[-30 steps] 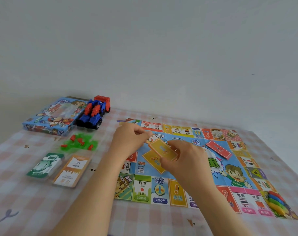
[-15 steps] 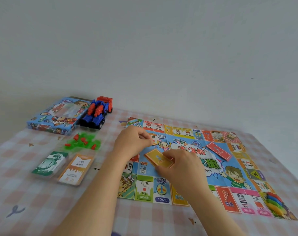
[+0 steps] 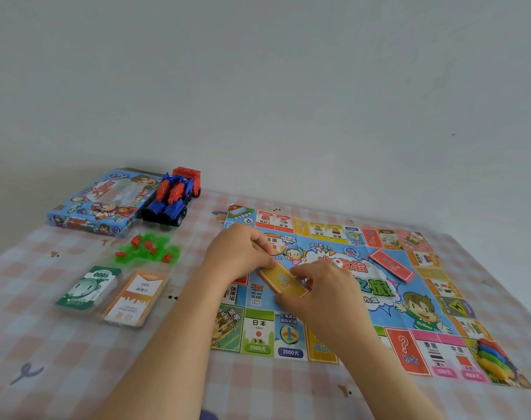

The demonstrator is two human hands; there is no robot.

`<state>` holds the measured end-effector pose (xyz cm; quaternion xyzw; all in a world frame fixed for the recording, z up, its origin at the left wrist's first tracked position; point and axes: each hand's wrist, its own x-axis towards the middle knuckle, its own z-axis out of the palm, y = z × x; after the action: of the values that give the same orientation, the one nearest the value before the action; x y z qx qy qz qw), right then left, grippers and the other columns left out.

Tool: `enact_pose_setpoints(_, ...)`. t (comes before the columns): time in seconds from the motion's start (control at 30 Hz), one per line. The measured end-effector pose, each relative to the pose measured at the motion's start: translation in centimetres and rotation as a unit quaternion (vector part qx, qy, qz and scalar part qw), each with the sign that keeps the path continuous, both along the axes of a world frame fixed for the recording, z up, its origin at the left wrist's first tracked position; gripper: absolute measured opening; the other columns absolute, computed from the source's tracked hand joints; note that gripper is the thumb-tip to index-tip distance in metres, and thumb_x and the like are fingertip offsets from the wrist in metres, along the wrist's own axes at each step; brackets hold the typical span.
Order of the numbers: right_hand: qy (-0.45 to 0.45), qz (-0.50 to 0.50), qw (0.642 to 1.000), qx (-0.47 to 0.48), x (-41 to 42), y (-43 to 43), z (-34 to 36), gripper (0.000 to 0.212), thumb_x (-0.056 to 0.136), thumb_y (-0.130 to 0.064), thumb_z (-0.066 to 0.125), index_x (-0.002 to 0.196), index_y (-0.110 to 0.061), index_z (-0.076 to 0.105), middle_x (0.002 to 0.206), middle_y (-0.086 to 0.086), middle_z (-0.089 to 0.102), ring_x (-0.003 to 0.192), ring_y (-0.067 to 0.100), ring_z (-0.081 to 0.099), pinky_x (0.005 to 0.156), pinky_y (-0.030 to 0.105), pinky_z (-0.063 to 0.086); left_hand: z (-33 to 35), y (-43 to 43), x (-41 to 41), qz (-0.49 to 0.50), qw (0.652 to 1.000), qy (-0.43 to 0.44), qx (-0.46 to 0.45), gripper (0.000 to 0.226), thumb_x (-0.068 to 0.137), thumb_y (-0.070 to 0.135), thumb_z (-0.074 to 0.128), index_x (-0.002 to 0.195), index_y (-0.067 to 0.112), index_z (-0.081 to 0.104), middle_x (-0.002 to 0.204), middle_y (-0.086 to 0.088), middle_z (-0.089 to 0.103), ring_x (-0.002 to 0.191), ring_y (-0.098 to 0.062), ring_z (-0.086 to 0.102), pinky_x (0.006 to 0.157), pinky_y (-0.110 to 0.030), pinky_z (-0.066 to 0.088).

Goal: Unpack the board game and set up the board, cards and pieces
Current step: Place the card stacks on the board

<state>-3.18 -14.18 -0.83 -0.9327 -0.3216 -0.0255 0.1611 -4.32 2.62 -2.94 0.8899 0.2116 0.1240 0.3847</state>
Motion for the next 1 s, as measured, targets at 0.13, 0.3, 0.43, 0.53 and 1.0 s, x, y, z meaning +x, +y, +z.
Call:
enact_pose_setpoints(0.13,0.001,0.0,1.0,0.011,-0.1,0.0,-0.1,0.041,0.079,-0.052,0.062,0.113,-0.029,0.064,0.105,-0.009,0.063,0.094,0.008,0.055,0.078,0.023,0.045,0.0,0.0,0.0,-0.002,1.0,-0.005,0.005,0.01,0.071,0.031,0.078,0.076,0.029,0.068,0.079,0.013,0.07,0.076,-0.005,0.064,0.069,-0.027,0.054)
enact_pose_setpoints(0.3,0.001,-0.003,1.0,0.02,0.0,0.1,-0.4,0.039,0.08,-0.05,0.063,0.113,-0.029,0.064,0.106,-0.01,0.065,0.095,0.008,0.056,0.08,0.024,0.047,-0.1,0.0,0.0,-0.001,1.0,-0.009,0.012,0.008,0.072,0.031,0.076,0.074,0.03,0.069,0.079,0.013,0.068,0.077,-0.005,0.064,0.066,-0.024,0.052)
enact_pose_setpoints(0.43,0.001,-0.002,1.0,0.022,0.1,0.0,-0.5,0.039,0.08,-0.049,0.063,0.113,-0.029,0.064,0.106,-0.01,0.065,0.095,0.008,0.056,0.08,0.023,0.046,-0.2,0.0,0.2,0.001,1.0,-0.017,0.013,0.007,0.073,0.032,0.075,0.078,0.028,0.071,0.08,0.013,0.069,0.079,-0.004,0.063,0.067,-0.024,0.052)
enact_pose_setpoints(0.53,0.005,-0.001,0.999,0.034,0.3,-0.1,-0.8,0.04,0.08,-0.05,0.062,0.113,-0.027,0.064,0.106,-0.009,0.065,0.095,0.009,0.056,0.082,0.025,0.048,-0.4,0.1,0.4,0.003,1.0,-0.021,0.015,0.009,0.074,0.035,0.074,0.08,0.028,0.072,0.078,0.013,0.068,0.077,-0.003,0.063,0.067,-0.025,0.052)
enact_pose_setpoints(1.0,-0.015,0.018,0.997,0.075,1.4,3.3,1.1,0.028,0.09,-0.034,0.054,0.115,-0.026,0.066,0.11,-0.006,0.067,0.099,0.015,0.061,0.083,0.031,0.051,3.6,0.6,-2.0,0.063,0.988,-0.112,0.082,0.007,0.084,0.027,0.064,0.088,0.028,0.069,0.092,0.014,0.068,0.084,-0.004,0.061,0.078,-0.027,0.051)
